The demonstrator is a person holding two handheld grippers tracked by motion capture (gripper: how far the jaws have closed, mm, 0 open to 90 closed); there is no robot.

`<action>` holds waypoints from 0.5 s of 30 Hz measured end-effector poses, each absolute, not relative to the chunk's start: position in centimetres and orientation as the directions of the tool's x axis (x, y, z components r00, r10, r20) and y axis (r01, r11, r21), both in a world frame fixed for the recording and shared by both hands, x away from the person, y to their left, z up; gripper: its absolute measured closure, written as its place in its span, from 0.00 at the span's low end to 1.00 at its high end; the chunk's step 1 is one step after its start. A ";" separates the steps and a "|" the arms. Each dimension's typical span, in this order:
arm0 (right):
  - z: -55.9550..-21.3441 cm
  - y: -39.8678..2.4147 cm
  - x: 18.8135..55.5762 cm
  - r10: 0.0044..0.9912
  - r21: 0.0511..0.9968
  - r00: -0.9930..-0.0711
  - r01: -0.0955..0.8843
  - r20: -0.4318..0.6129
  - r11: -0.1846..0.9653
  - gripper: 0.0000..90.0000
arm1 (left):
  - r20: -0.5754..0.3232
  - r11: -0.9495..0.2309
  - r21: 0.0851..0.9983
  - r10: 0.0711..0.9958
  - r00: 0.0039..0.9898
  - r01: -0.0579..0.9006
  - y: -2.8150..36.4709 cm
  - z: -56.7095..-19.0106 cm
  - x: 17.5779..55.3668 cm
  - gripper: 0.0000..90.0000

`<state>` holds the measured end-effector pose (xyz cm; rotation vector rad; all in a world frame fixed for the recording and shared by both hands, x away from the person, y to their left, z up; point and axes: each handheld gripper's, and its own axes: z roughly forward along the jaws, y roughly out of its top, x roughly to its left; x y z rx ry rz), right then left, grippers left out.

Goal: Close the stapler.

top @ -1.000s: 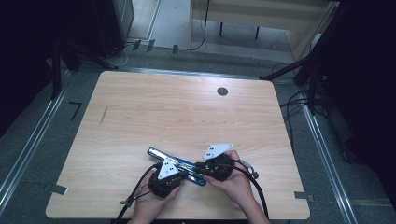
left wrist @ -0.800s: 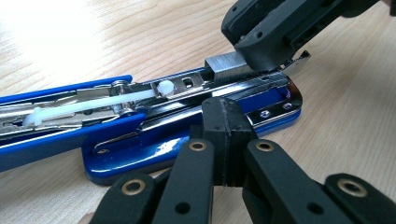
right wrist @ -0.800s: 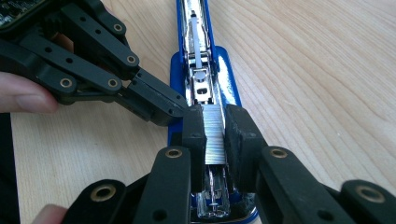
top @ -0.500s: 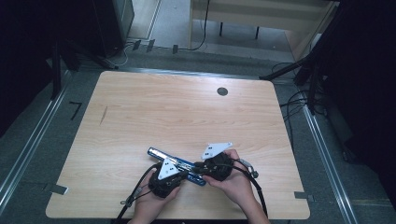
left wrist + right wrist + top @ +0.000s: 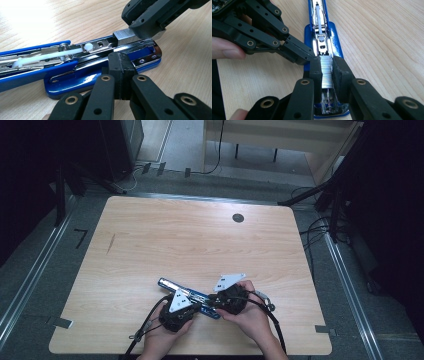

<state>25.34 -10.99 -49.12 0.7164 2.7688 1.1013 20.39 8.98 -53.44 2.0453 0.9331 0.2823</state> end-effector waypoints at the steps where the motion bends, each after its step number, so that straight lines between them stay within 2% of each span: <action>1: -49.2 -10.9 25.3 0.448 0.666 -0.889 0.391 0.094 0.635 0.89 | -0.132 -0.362 0.778 0.706 0.696 0.514 9.0 -53.4 20.4 1.00; 15: -49.2 -10.9 25.2 0.433 0.672 -0.900 0.353 0.054 0.651 0.87 | -0.133 -0.361 0.778 0.705 0.696 0.514 9.0 -53.4 20.4 1.00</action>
